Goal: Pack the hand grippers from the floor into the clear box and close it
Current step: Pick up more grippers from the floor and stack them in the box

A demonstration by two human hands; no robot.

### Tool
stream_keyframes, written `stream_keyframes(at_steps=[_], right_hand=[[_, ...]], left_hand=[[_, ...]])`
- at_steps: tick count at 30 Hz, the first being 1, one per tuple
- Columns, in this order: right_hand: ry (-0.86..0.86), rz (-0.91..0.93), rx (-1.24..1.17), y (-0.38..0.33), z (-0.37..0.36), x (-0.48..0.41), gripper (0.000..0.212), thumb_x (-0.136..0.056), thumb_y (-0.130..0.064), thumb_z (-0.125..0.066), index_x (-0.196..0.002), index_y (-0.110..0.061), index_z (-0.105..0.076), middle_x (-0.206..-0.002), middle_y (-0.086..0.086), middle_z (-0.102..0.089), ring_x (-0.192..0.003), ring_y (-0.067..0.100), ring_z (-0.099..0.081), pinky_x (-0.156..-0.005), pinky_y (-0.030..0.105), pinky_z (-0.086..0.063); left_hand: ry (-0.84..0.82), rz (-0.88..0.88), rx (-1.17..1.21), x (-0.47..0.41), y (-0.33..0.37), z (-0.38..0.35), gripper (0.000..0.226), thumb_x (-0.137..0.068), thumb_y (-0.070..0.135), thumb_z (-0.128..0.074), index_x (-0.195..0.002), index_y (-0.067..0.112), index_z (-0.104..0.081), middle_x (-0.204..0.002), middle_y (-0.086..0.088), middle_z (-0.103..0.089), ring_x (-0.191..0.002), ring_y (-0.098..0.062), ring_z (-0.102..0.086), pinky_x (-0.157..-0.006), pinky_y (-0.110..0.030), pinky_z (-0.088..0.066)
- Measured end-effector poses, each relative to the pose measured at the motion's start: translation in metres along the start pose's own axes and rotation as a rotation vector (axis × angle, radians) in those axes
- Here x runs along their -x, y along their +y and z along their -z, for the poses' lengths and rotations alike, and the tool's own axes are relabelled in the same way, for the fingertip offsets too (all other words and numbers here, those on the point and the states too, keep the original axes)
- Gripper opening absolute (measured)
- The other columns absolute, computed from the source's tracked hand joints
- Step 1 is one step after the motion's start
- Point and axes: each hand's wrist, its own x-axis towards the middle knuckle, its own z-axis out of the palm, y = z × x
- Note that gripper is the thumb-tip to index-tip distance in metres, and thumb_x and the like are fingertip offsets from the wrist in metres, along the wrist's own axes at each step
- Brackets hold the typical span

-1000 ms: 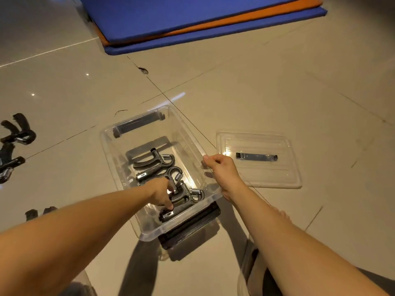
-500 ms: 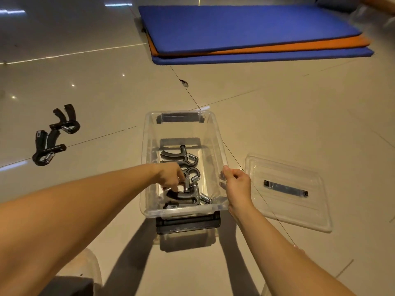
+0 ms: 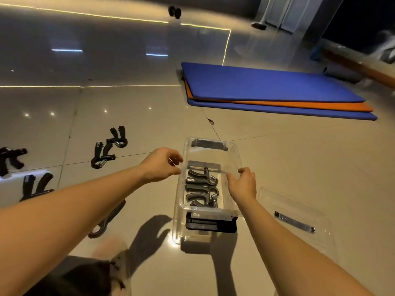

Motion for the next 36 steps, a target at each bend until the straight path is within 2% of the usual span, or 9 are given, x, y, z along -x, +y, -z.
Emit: stream_keyframes(at_steps=[5, 10, 16, 20, 23, 27, 29, 32, 36], right_hand=[[-0.105, 0.239, -0.086, -0.071, -0.029, 0.052, 0.035, -0.097, -0.03, -0.059, -0.128, -0.014, -0.054, -0.131, 0.005, -0.054, -0.117, 0.024, -0.055, -0.097, 0.04, -0.049], [-0.295, 0.397, -0.152, -0.104, -0.09, 0.12, 0.032, -0.099, -0.031, -0.058, -0.126, -0.015, -0.055, -0.129, 0.003, -0.055, -0.114, 0.021, -0.057, -0.097, 0.038, -0.049], [-0.575, 0.506, 0.06, -0.129, -0.164, 0.163, 0.04, -0.097, -0.031, -0.06, -0.134, -0.015, -0.054, -0.137, 0.006, -0.053, -0.118, 0.027, -0.058, -0.097, 0.037, -0.048], [-0.683, 0.688, 0.323, -0.138, -0.217, 0.17, 0.04, -0.094, -0.023, -0.061, -0.133, -0.018, -0.055, -0.133, 0.006, -0.053, -0.113, 0.029, -0.057, -0.093, 0.041, -0.051], [-0.776, 0.835, 0.53, -0.136, -0.257, 0.169, 0.056, -0.088, -0.014, -0.061, -0.142, -0.021, -0.049, -0.139, 0.006, -0.05, -0.12, 0.031, -0.053, -0.093, 0.042, -0.051], [-0.867, 0.919, 0.675, -0.127, -0.299, 0.155, 0.075, -0.084, -0.023, -0.068, -0.153, -0.025, -0.038, -0.156, 0.004, -0.039, -0.134, 0.031, -0.044, -0.104, 0.043, -0.045], [-0.933, 0.943, 0.723, -0.123, -0.315, 0.149, 0.084, -0.08, -0.028, -0.073, -0.154, -0.026, -0.034, -0.161, 0.002, -0.033, -0.144, 0.03, -0.035, -0.112, 0.042, -0.037], [-0.963, 1.068, 0.8, -0.117, -0.338, 0.143, 0.093, -0.076, -0.036, -0.077, -0.156, -0.028, -0.029, -0.165, -0.001, -0.025, -0.152, 0.027, -0.02, -0.119, 0.043, -0.025], [-0.918, 1.122, 0.801, -0.112, -0.358, 0.138, 0.092, -0.076, -0.055, -0.076, -0.153, -0.028, -0.034, -0.158, -0.006, -0.038, -0.15, 0.025, -0.023, -0.12, 0.043, -0.021]], left_hand=[[0.118, 0.112, -0.049, 0.07, -0.028, 0.06, 0.033, -0.088, 0.026, -0.077, -0.12, 0.02, -0.068, -0.113, 0.003, -0.067, -0.099, -0.008, -0.064, -0.089, -0.029, -0.055], [0.246, 0.31, -0.104, 0.148, -0.073, 0.098, 0.029, -0.092, 0.026, -0.073, -0.119, 0.018, -0.067, -0.113, 0.001, -0.068, -0.104, -0.015, -0.064, -0.094, -0.035, -0.054], [0.351, 0.517, -0.16, 0.194, -0.137, 0.131, 0.022, -0.092, 0.026, -0.072, -0.112, 0.019, -0.068, -0.106, 0.003, -0.067, -0.096, -0.013, -0.063, -0.08, -0.029, -0.052], [0.363, 0.665, -0.104, 0.214, -0.2, 0.13, 0.013, -0.091, 0.021, -0.072, -0.104, 0.021, -0.068, -0.109, -0.004, -0.069, -0.101, -0.019, -0.064, -0.095, -0.043, -0.055], [0.295, 0.771, -0.114, 0.232, -0.253, 0.112, 0.029, -0.09, 0.024, -0.073, -0.117, 0.021, -0.065, -0.114, -0.002, -0.066, -0.102, -0.018, -0.062, -0.091, -0.038, -0.054], [0.175, 0.925, -0.001, 0.256, -0.299, 0.082, 0.044, -0.08, 0.031, -0.083, -0.116, 0.028, -0.058, -0.111, -0.002, -0.067, -0.092, -0.016, -0.064, -0.077, -0.03, -0.053], [0.125, 0.977, 0.072, 0.263, -0.314, 0.065, 0.06, -0.076, 0.03, -0.087, -0.129, 0.019, -0.059, -0.121, -0.005, -0.066, -0.102, -0.019, -0.064, -0.087, -0.034, -0.054], [0.115, 0.976, 0.072, 0.268, -0.326, 0.036, 0.096, -0.071, 0.032, -0.09, -0.152, 0.014, -0.042, -0.144, -0.007, -0.049, -0.125, -0.025, -0.055, -0.108, -0.041, -0.046], [0.208, 0.918, 0.023, 0.265, -0.339, 0.016, 0.099, -0.071, 0.028, -0.089, -0.154, 0.016, -0.038, -0.146, -0.002, -0.032, -0.122, -0.025, -0.054, -0.11, -0.04, -0.045]])
